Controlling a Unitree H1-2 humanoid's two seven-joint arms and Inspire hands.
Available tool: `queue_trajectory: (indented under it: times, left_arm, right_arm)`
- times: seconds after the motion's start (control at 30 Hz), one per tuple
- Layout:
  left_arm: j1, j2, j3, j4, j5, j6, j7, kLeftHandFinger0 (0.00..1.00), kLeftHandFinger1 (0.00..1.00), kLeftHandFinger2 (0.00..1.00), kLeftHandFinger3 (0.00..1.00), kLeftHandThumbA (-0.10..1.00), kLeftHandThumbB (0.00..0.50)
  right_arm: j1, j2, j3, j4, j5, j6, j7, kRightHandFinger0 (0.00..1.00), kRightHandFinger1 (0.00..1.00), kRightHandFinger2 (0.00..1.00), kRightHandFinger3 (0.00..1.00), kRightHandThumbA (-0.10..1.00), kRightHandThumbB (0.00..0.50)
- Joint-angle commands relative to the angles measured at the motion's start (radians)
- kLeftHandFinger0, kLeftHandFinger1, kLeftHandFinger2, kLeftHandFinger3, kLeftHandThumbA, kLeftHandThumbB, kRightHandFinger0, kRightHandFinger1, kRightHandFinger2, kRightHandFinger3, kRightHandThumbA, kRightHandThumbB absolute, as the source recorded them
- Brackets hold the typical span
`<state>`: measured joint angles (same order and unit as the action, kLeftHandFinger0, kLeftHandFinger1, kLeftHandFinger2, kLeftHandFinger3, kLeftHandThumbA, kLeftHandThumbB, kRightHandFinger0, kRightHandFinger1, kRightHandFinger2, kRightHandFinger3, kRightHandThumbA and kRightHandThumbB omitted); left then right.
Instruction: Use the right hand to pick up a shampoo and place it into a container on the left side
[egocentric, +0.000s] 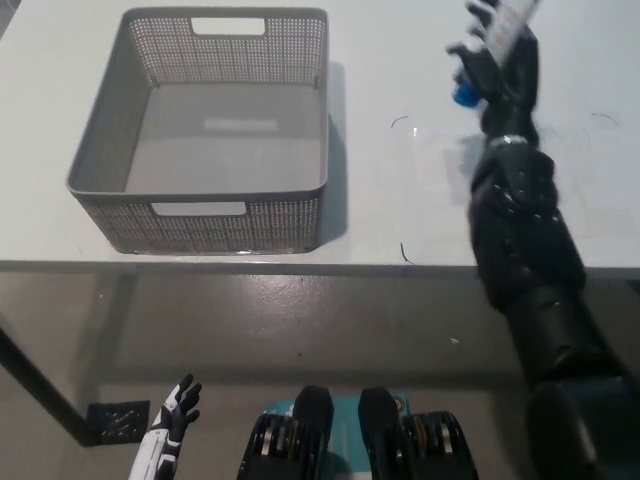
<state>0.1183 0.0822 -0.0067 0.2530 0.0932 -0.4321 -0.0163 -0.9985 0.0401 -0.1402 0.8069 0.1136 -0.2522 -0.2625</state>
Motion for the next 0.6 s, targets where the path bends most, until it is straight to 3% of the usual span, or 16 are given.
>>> queue_trajectory:
  times: [0.0, 0.07, 0.1, 0.2, 0.23, 0.33, 0.43, 0.5, 0.57]
  left_arm:
    - [-0.017, 0.008, -0.008, -0.009, -0.001, -0.038, 0.016, 1.0, 1.0, 1.0, 1.0, 1.0, 0.06]
    - [-0.02, 0.007, -0.01, -0.007, -0.001, -0.038, 0.016, 1.0, 1.0, 1.0, 1.0, 1.0, 0.066]
    - [-0.02, 0.008, -0.011, -0.006, -0.003, -0.038, 0.016, 1.0, 1.0, 1.0, 1.0, 1.0, 0.065]
    - [-0.02, 0.01, -0.015, -0.006, 0.001, -0.038, 0.015, 1.0, 1.0, 1.0, 1.0, 1.0, 0.056]
    - [-0.021, 0.01, -0.017, -0.004, -0.003, -0.038, 0.012, 1.0, 1.0, 1.0, 1.0, 1.0, 0.061]
    - [-0.026, 0.009, -0.018, -0.002, -0.001, -0.038, 0.014, 1.0, 1.0, 1.0, 1.0, 1.0, 0.053]
    - [-0.026, 0.009, -0.021, -0.003, 0.018, -0.038, 0.024, 1.0, 1.0, 1.0, 1.0, 1.0, 0.051]
    - [-0.029, 0.01, -0.023, 0.0, 0.016, -0.038, 0.022, 1.0, 1.0, 1.0, 1.0, 1.0, 0.044]
    - [-0.032, 0.009, -0.022, 0.002, 0.007, -0.038, 0.013, 1.0, 1.0, 1.0, 1.0, 1.0, 0.049]
  right_arm:
    - [-0.068, 0.082, 0.105, -0.192, -0.081, 0.057, 0.038, 0.0, 0.34, 0.72, 0.76, -0.1, 0.143]
    - [-0.08, 0.115, 0.144, -0.186, -0.1, 0.025, 0.043, 0.0, 0.32, 0.71, 0.76, -0.1, 0.123]
    - [-0.082, 0.127, 0.157, -0.184, -0.106, 0.026, 0.035, 0.0, 0.31, 0.7, 0.75, -0.1, 0.142]
    - [-0.081, 0.162, 0.199, -0.194, -0.152, 0.063, -0.001, 0.0, 0.22, 0.51, 0.51, -0.1, 0.167]
    - [-0.075, 0.18, 0.214, -0.198, -0.155, 0.066, 0.003, 0.0, 0.18, 0.44, 0.41, -0.07, 0.143]
    - [-0.075, 0.221, 0.261, -0.167, -0.202, 0.051, -0.013, 0.0, 0.2, 0.46, 0.35, 0.13, 0.122]
    - [-0.074, 0.263, 0.285, -0.129, -0.211, 0.023, -0.016, 0.0, 0.2, 0.47, 0.32, 0.04, 0.092]
    - [-0.079, 0.27, 0.288, -0.106, -0.223, 0.009, -0.03, 0.0, 0.19, 0.46, 0.33, 0.01, 0.097]
    - [-0.085, 0.282, 0.29, -0.065, -0.23, -0.013, -0.035, 0.0, 0.19, 0.48, 0.39, -0.03, 0.088]
